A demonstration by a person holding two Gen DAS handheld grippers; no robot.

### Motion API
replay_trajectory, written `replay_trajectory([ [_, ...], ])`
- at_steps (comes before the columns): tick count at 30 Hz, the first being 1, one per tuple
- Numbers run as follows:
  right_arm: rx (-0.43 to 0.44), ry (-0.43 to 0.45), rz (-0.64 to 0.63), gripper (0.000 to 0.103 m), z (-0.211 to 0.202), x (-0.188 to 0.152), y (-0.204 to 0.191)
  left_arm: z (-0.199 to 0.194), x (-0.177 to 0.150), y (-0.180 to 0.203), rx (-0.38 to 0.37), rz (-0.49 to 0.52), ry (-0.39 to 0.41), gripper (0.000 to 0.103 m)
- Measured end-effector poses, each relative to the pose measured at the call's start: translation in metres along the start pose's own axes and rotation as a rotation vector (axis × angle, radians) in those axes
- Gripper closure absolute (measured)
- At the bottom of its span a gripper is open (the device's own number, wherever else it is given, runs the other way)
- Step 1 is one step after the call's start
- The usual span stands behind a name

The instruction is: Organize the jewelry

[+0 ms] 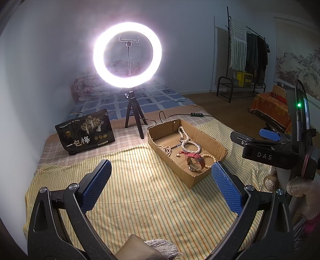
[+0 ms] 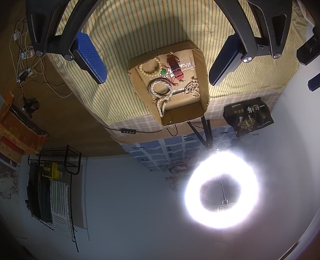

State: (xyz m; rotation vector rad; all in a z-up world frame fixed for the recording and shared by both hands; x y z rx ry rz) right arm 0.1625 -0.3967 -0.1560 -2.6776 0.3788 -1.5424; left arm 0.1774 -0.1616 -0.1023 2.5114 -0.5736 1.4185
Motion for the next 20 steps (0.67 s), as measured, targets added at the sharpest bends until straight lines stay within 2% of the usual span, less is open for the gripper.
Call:
replay_trajectory([
  [20,0.002,-0.012,-0.003,0.0,0.0023,-0.0027,-0.0036,-0.0007,0.0001,-0.0014,0.013,-0.002,0.01,0.001],
])
Point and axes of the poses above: each gripper's, at about its wrist camera, not at the fingertips, and z roughly the way its jaws point, y to its right, x to its top, the point moved 8 cm from there along z, roughly the way its jaws point, and after that the axes turned 2 degrees about y, right-handed, at the moved point
